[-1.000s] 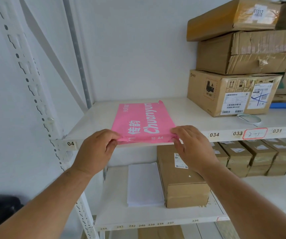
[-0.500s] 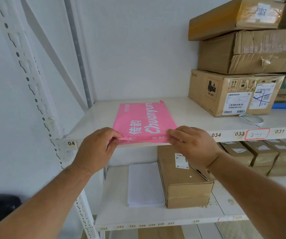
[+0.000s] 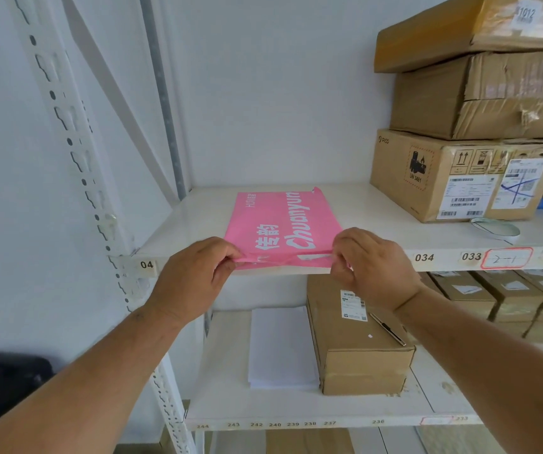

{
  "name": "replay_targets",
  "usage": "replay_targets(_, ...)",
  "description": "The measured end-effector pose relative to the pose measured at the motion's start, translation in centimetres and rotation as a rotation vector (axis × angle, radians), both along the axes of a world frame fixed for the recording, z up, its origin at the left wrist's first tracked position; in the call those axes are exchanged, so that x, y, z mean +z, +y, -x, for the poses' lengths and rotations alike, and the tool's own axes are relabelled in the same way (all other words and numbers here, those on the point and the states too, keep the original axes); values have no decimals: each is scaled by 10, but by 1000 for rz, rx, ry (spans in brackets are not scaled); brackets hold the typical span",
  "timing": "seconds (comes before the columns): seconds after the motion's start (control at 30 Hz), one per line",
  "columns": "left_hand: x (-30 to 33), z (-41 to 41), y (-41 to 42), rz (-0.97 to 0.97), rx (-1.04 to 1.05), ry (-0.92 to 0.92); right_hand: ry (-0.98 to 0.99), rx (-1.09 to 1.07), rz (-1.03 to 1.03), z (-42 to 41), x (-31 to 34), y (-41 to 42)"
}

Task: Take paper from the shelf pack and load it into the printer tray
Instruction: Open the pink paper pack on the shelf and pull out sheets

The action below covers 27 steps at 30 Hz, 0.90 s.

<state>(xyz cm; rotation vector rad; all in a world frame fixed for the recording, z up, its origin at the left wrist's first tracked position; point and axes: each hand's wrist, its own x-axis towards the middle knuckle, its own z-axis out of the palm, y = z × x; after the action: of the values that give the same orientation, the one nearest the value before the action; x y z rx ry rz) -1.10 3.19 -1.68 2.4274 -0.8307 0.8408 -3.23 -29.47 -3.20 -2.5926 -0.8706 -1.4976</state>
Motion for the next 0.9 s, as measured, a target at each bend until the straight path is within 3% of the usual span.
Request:
replay_targets(0.1, 1, 1, -2, -25, 8, -36, -14, 4, -47, 4, -2, 2)
replay_targets(0.27, 4, 2, -2, -156, 0, -125, -73, 11, 87, 6, -4, -2)
replay_targets(0.37, 5, 0, -1, -186, -6, -144, -68, 7, 68, 6, -2, -2)
replay_targets(0.63, 9, -2, -8, 55, 43, -20, 98, -66, -197, 12, 8, 6)
replay_targets(0.8, 12, -7, -14, 129, 54, 125, 337, -107, -471, 18, 16, 15)
replay_targets(0.9, 11, -5, -21, 222, 54, 196, 291, -171, -568, 31, 16, 27)
